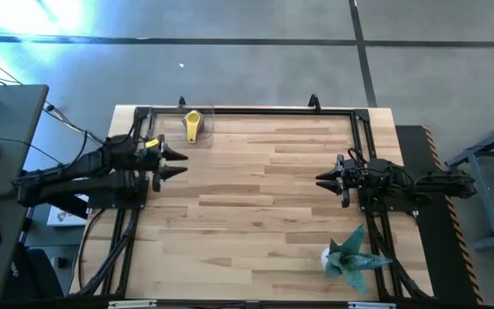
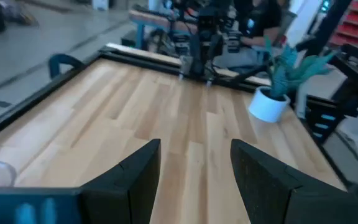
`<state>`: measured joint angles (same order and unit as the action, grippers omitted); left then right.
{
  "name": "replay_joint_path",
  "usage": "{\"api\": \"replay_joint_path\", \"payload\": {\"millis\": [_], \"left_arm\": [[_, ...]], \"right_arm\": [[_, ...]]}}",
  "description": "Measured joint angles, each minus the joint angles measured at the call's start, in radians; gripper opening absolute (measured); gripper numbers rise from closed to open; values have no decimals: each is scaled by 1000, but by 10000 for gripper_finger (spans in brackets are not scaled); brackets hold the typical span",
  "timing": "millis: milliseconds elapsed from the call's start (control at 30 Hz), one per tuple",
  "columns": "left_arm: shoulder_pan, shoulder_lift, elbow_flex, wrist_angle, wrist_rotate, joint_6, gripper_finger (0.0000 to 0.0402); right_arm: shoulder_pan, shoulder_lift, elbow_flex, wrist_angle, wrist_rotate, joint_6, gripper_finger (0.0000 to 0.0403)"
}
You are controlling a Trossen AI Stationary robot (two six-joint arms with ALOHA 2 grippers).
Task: Nest measuring cups in basket
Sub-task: Return to Home Position
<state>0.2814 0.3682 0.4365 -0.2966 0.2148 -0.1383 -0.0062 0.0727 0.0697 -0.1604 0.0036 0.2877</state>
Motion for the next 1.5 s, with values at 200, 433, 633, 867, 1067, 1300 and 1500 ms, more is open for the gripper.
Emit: {"api": "replay_joint_path", "payload": {"millis": [200, 433, 633, 867, 1067, 1300, 1500], "left_arm": [[-38, -130, -113, 38, -128, 15, 186], [-63, -211, -251, 118, -223, 28, 186], [-63, -226, -376, 278, -272, 27, 186], [-63, -208, -424, 334, -397, 36, 186], [-62, -176, -424, 341, -450, 96, 186], [-62, -170, -424, 340, -443, 90, 186], [-62, -170, -424, 340, -442, 90, 186]], "right_arm": [[0, 0, 0, 0, 0, 0, 96], [0, 0, 0, 0, 0, 0, 96], [0, 0, 0, 0, 0, 0, 96], [0, 0, 0, 0, 0, 0, 96], [0, 0, 0, 0, 0, 0, 96], [0, 0, 0, 0, 0, 0, 96], [0, 0, 0, 0, 0, 0, 96]]}}
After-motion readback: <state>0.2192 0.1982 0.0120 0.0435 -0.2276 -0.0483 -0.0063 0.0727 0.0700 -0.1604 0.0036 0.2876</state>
